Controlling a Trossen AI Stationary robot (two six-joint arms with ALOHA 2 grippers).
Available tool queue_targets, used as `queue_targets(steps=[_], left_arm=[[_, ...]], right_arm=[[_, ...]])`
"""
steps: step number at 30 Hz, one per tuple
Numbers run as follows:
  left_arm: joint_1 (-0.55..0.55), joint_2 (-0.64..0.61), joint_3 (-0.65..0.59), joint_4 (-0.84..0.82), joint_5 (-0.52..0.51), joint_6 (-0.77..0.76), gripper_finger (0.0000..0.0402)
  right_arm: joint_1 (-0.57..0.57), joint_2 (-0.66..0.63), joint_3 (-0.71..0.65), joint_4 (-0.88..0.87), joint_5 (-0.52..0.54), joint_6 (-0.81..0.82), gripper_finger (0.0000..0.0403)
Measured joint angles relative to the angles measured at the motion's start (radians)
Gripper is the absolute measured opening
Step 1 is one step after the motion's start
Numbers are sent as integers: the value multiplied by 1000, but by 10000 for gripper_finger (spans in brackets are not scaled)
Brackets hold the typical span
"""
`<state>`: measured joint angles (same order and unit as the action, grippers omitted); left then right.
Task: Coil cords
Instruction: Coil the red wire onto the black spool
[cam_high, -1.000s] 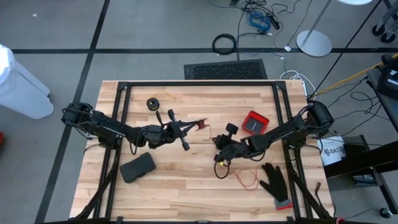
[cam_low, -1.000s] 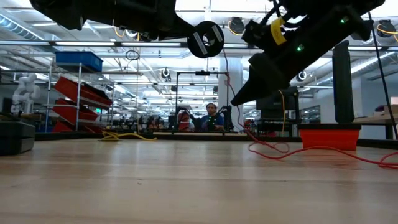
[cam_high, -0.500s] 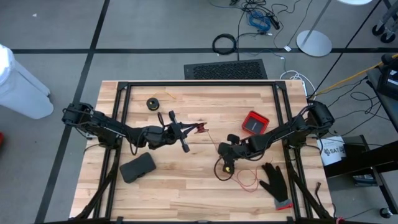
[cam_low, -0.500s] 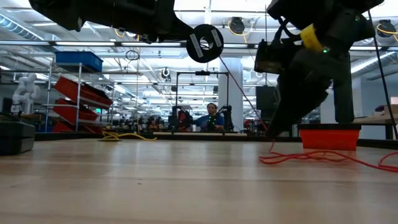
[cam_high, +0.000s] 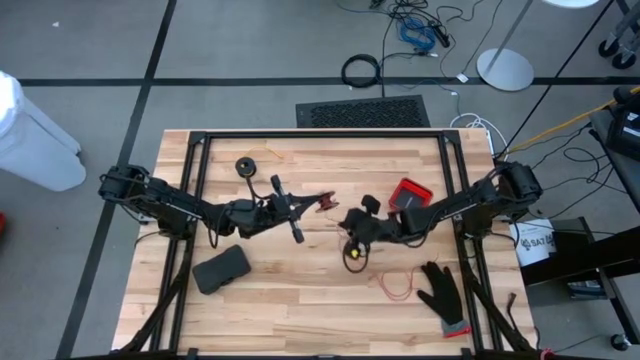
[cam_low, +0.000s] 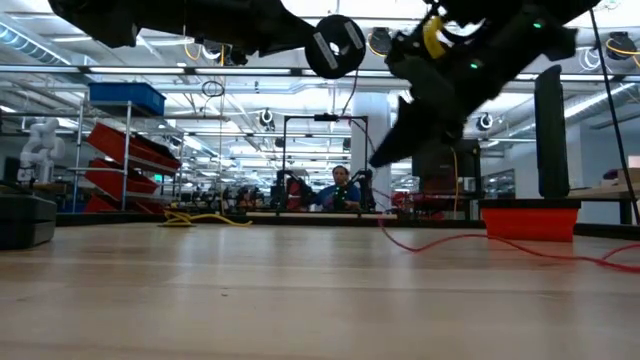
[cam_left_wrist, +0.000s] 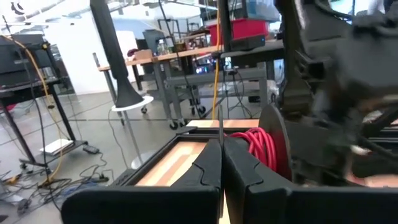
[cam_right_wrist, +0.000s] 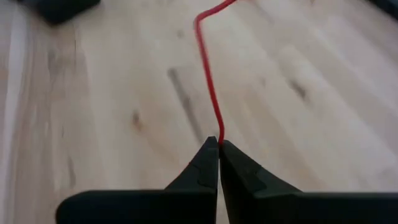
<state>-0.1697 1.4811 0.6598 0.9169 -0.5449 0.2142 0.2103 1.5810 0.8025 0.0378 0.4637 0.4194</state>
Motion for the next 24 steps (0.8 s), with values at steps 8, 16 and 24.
queue_targets(steps=[8, 16, 24], left_arm=[[0, 0, 0, -17, -3, 17, 0], [2, 13, 0, -56, -73, 63, 0], [3, 35, 0, -68, -111, 85, 0]], right_arm=[[-55, 0, 126, 9, -1, -106, 0], [-37, -1, 218, -9, -24, -136, 0], [1, -1, 241, -21, -24, -137, 0]])
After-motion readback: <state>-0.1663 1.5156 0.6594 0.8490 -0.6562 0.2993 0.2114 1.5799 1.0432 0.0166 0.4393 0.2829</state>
